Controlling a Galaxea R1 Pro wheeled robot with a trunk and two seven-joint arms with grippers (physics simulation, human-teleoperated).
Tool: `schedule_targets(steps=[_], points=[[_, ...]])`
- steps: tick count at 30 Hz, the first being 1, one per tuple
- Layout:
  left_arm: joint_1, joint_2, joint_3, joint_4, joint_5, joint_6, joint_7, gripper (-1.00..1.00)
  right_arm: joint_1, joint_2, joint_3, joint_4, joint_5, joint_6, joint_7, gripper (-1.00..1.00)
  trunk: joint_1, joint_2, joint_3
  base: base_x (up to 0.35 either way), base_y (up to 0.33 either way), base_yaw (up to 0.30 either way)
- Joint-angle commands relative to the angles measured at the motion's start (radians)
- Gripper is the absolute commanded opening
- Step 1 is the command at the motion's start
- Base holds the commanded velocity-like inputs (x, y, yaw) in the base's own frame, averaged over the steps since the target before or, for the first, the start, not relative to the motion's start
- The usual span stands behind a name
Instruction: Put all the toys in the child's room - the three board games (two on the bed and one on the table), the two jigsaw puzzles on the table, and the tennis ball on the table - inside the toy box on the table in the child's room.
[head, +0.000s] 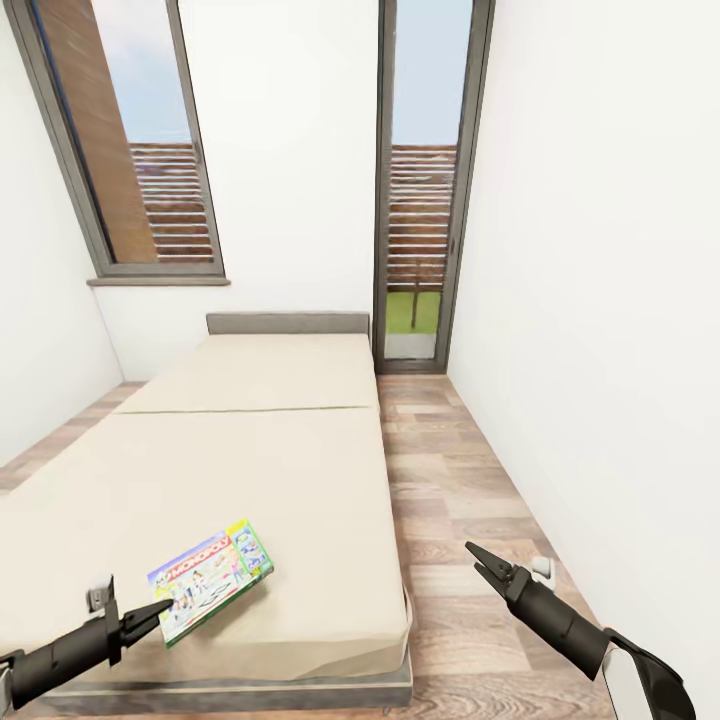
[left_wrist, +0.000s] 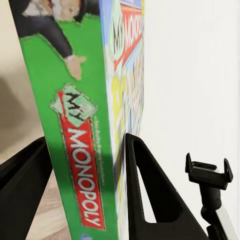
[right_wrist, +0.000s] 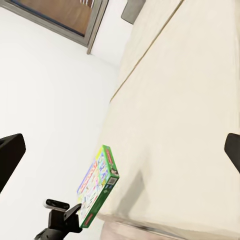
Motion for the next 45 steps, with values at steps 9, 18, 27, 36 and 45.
schedule_targets(steps=[9,18,27,36,45], points=[[-0.004,0.011,-0.002,-0.116,0.000,0.075,-0.025,-1.00,-0.001,0.002,-0.004,-0.001,0.002,0.003,0.003,1.00,-0.035,0.063,0.027,0.000,0.000,0.000],[-0.005,0.016,-0.007,-0.350,-0.006,0.177,-0.127,-1.00,0.001,0.001,-0.005,-0.003,0.003,0.002,0.003,1.00,-0.069,0.126,0.055,0.000,0.000,0.000],[-0.006,0.021,-0.040,-0.379,-0.008,0.181,-0.127,-1.00,0.001,0.003,-0.001,-0.006,0.003,-0.013,0.005,1.00,-0.104,0.189,0.084,0.000,0.000,0.000],[-0.008,0.048,-0.075,-0.383,-0.004,0.185,-0.127,-1.00,0.001,0.007,0.003,-0.061,0.013,-0.012,-0.010,1.00,-0.138,0.252,0.112,0.000,0.000,0.000],[-0.008,0.078,-0.082,-0.386,-0.005,0.185,-0.127,-1.00,0.002,0.013,0.014,-0.072,0.021,-0.022,-0.019,1.00,-0.173,0.315,0.140,0.000,0.000,0.000]])
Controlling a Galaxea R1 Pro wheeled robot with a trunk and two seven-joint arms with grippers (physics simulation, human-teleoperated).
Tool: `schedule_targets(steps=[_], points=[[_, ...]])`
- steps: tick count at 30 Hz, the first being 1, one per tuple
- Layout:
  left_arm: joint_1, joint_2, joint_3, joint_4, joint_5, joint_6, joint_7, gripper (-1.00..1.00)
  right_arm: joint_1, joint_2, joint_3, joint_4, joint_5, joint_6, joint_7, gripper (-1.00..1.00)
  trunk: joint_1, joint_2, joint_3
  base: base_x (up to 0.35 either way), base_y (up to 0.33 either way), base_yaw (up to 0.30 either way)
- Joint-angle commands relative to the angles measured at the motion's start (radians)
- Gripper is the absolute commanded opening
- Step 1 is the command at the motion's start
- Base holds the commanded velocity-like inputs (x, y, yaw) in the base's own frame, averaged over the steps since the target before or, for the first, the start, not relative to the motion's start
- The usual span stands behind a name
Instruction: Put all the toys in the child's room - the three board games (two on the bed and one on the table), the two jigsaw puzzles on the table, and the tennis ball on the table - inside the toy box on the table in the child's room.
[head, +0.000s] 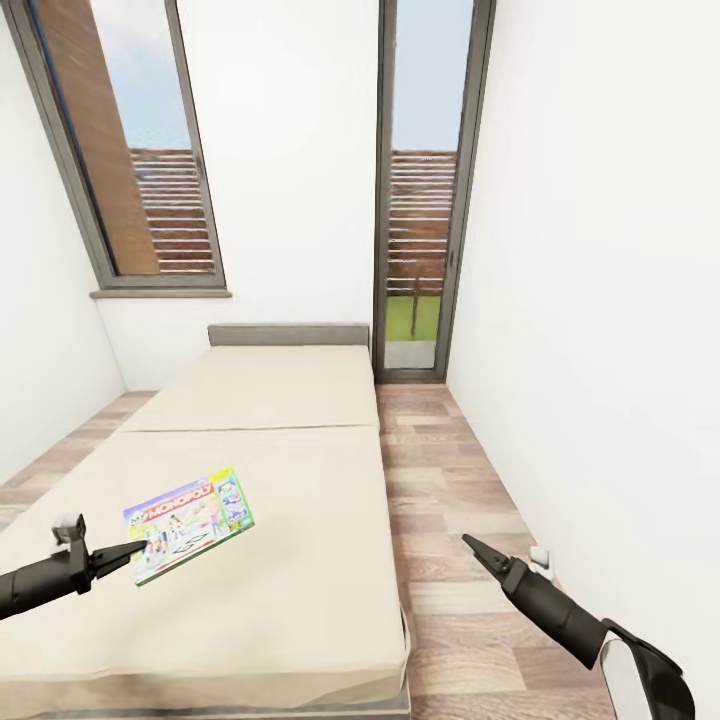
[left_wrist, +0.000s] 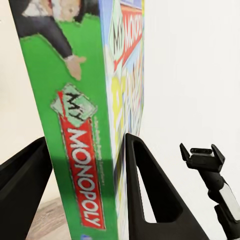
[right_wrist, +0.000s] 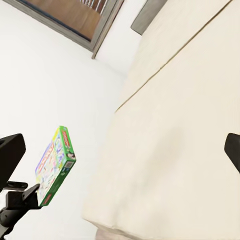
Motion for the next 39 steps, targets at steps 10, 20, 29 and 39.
schedule_targets(steps=[10,20,29,39], points=[[0.000,0.032,0.001,-0.005,0.000,0.011,-0.005,-1.00,0.011,-0.010,0.069,-0.136,0.018,0.021,-0.269,1.00,-0.039,0.070,0.030,0.000,0.000,0.000],[0.000,0.036,0.002,-0.006,0.000,0.011,-0.005,-1.00,0.014,-0.011,0.070,-0.152,0.016,0.024,-0.296,1.00,-0.077,0.140,0.062,-0.001,0.000,0.007],[0.000,0.035,0.001,-0.010,0.000,0.011,-0.005,-1.00,0.016,-0.012,0.067,-0.156,0.016,0.024,-0.297,1.00,-0.111,0.203,0.090,-0.049,0.000,0.231],[0.000,0.034,0.000,-0.018,0.000,0.011,-0.005,-1.00,0.016,-0.011,0.069,-0.158,0.016,0.024,-0.297,1.00,-0.150,0.273,0.121,-0.004,0.000,0.289]])
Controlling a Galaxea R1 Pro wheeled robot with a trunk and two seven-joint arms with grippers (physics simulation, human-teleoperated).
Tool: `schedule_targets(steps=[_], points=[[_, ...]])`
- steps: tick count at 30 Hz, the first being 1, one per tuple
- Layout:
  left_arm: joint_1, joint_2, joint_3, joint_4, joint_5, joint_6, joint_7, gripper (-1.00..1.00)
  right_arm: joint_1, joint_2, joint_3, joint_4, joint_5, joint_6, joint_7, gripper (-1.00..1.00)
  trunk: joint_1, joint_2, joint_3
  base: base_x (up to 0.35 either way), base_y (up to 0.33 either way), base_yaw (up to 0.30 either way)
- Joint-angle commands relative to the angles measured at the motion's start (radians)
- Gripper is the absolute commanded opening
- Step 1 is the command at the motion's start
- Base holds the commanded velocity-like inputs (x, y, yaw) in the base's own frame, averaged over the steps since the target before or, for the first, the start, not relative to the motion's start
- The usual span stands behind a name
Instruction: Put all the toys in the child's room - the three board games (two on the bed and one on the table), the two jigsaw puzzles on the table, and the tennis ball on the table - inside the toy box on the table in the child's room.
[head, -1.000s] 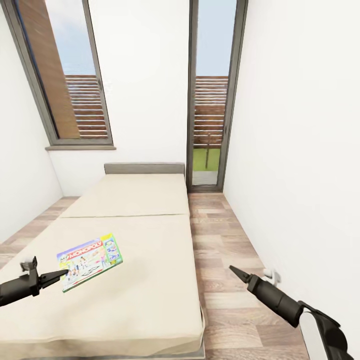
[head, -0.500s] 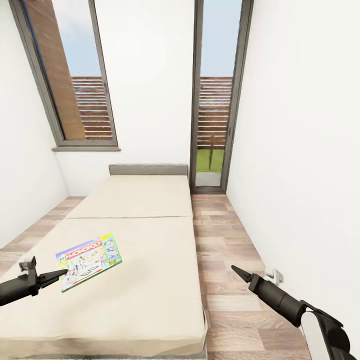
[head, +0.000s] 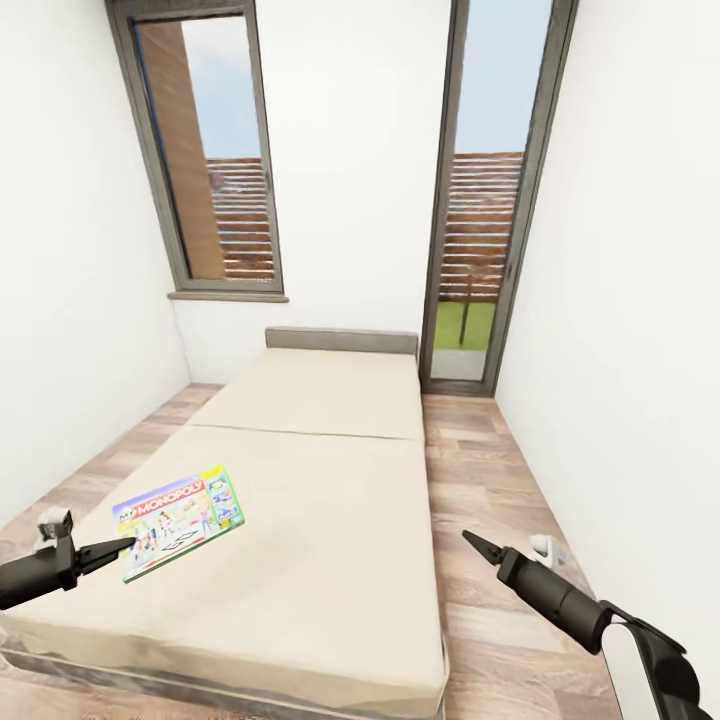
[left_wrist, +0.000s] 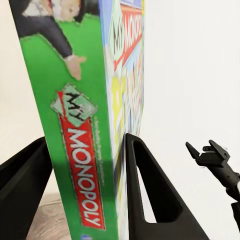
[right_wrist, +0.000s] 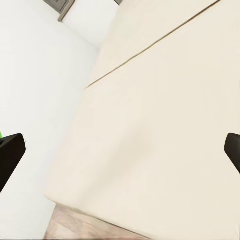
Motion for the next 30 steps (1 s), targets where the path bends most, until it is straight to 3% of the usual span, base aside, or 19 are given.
schedule_targets(steps=[1,30], points=[[-0.001,0.000,0.000,0.000,-0.002,0.010,-0.005,-1.00,-0.001,0.001,-0.003,-0.001,0.000,0.006,0.004,1.00,-0.004,0.007,0.002,0.000,0.000,0.291],[-0.001,0.001,0.000,0.000,-0.001,0.010,-0.005,-1.00,0.000,0.002,0.004,-0.001,0.000,0.003,0.004,1.00,-0.115,0.210,0.093,-0.021,0.000,0.292]])
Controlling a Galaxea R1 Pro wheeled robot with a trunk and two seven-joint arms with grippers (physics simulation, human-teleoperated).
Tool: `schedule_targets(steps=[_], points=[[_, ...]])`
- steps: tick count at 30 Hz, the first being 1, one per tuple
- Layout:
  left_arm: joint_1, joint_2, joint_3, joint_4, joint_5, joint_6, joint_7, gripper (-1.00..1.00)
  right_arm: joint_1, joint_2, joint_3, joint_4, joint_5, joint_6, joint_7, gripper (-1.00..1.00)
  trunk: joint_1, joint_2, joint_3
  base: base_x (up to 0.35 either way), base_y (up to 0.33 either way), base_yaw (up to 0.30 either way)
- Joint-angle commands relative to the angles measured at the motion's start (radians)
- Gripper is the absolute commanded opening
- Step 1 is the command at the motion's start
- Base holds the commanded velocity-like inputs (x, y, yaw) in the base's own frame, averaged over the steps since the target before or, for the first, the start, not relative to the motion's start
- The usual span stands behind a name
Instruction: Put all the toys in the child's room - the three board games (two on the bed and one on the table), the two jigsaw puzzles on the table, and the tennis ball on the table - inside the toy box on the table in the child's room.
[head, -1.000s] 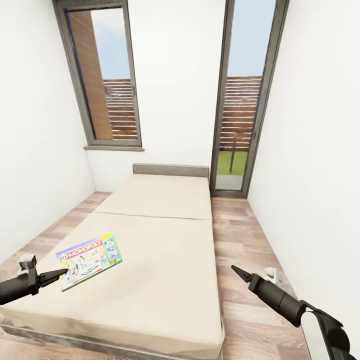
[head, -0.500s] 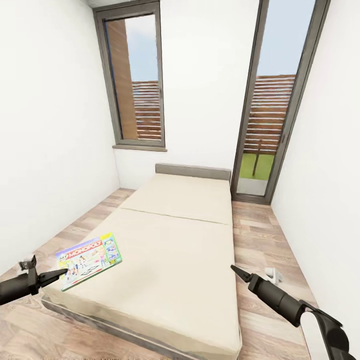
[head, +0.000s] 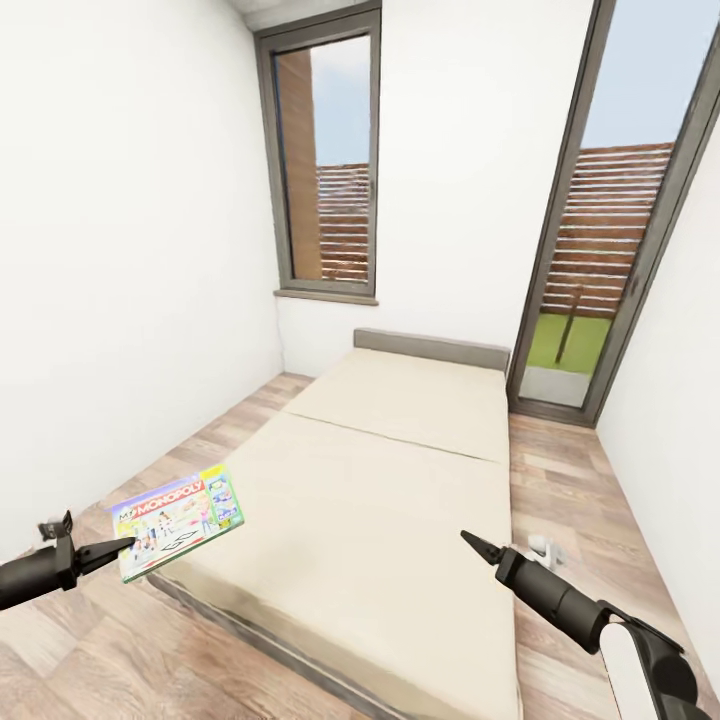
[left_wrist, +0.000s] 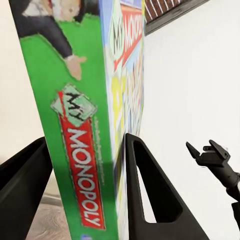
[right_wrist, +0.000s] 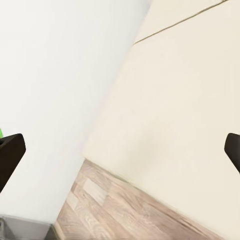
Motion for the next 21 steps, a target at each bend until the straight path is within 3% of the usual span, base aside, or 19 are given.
schedule_targets(steps=[1,21], points=[[-0.001,0.000,0.001,0.000,-0.001,0.010,-0.005,-1.00,-0.001,0.001,-0.003,-0.001,0.000,0.006,0.004,1.00,-0.004,0.007,0.002,0.000,0.000,0.292],[-0.001,0.000,0.001,0.000,-0.001,0.010,-0.005,-1.00,-0.002,0.001,-0.002,-0.002,-0.001,0.006,0.004,1.00,-0.081,0.147,0.065,0.000,0.000,0.292]])
